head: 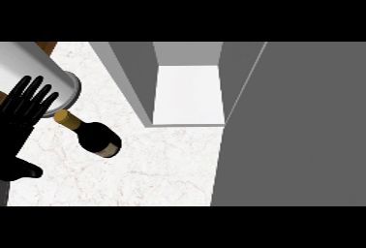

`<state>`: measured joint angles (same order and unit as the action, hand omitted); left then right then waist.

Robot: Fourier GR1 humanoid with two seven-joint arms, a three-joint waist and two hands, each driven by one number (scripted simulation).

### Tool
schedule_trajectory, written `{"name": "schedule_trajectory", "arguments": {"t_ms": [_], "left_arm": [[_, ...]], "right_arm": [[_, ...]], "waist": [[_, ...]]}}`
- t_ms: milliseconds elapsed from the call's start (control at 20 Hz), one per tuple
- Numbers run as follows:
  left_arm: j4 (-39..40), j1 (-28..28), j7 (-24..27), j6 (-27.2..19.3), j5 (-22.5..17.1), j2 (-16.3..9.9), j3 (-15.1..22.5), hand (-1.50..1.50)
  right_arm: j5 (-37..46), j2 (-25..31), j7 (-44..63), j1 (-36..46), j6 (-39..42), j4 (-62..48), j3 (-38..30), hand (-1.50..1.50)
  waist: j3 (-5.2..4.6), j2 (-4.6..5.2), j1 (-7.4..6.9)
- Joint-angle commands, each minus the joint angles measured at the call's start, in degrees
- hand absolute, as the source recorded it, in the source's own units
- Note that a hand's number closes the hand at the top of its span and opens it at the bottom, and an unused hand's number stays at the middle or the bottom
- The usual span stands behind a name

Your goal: Pick up the wine, place it into the cabinet and close the cabinet

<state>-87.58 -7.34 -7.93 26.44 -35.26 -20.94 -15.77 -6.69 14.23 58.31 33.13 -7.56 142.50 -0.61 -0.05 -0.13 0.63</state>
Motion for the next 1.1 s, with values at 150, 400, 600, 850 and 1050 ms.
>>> {"name": "schedule_trajectory", "arguments": {"t_ms": [150, 400, 600, 850, 1050], "left_arm": [[7.12, 1.17, 9.15, 3.37, 8.15, 2.96, 1.48, -1.50], [17.75, 0.26, 15.33, 8.21, 10.54, 0.68, -0.59, -1.50], [22.19, -1.56, 21.36, 7.37, 16.03, 3.18, 1.43, -1.50], [29.78, -2.57, 24.20, 9.74, 17.44, 1.78, 0.78, -1.50], [38.36, -6.29, 31.10, 8.59, 23.09, 2.25, 1.85, -1.50]], "right_arm": [[-3.78, 0.42, 3.77, 2.36, -0.80, 3.11, -0.33, -1.50], [-3.24, -0.63, 4.40, -3.36, -0.65, 9.10, 0.93, -1.50], [1.70, -2.20, 3.31, 0.90, -3.49, 4.48, 4.51, -1.50], [-0.76, -0.73, 5.59, 2.01, -3.09, 6.19, 2.59, -1.50], [-0.41, -0.96, 3.83, -2.60, -1.45, 8.78, 4.24, -1.50]], "waist": [[0.01, 0.03, -0.39], [0.00, 0.06, 0.20], [-0.02, 0.06, -0.26], [-0.01, 0.01, -0.18], [-0.02, 0.11, 0.27]]}}
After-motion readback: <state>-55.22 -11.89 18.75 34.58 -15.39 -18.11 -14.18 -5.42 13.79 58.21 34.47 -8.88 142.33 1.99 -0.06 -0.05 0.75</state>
